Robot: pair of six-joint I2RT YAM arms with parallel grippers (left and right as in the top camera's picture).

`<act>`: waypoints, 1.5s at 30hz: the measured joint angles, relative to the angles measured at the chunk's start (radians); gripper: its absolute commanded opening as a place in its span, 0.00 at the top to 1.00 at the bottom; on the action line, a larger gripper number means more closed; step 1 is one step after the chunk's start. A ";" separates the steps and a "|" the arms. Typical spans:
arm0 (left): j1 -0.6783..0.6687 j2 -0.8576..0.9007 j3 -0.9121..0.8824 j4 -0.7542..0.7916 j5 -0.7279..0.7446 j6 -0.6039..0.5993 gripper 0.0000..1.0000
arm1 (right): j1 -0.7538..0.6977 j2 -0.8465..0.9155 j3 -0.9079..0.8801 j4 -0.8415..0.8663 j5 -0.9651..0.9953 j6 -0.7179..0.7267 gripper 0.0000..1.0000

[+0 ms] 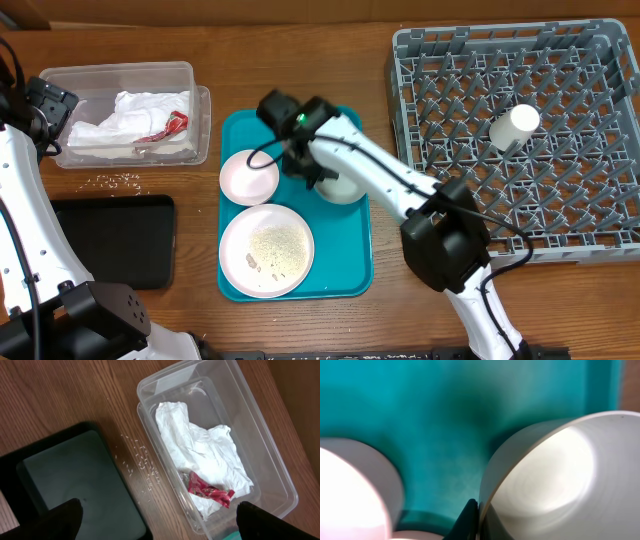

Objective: Sort waste into correct bins and load items into the dishwasher
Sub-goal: 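Lift the grey-green bowl and carry it to the dish rack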

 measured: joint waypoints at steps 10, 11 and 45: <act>0.000 0.000 0.000 0.000 0.000 0.000 0.00 | -0.225 -0.120 0.266 -0.121 -0.008 -0.188 0.96; 0.000 0.000 0.000 0.000 0.000 0.000 0.00 | -0.271 -0.147 0.281 -0.124 -0.013 -0.216 0.96; 0.000 0.000 0.000 0.000 0.000 0.000 0.00 | -0.856 -0.232 0.107 -0.415 -0.866 -0.724 0.96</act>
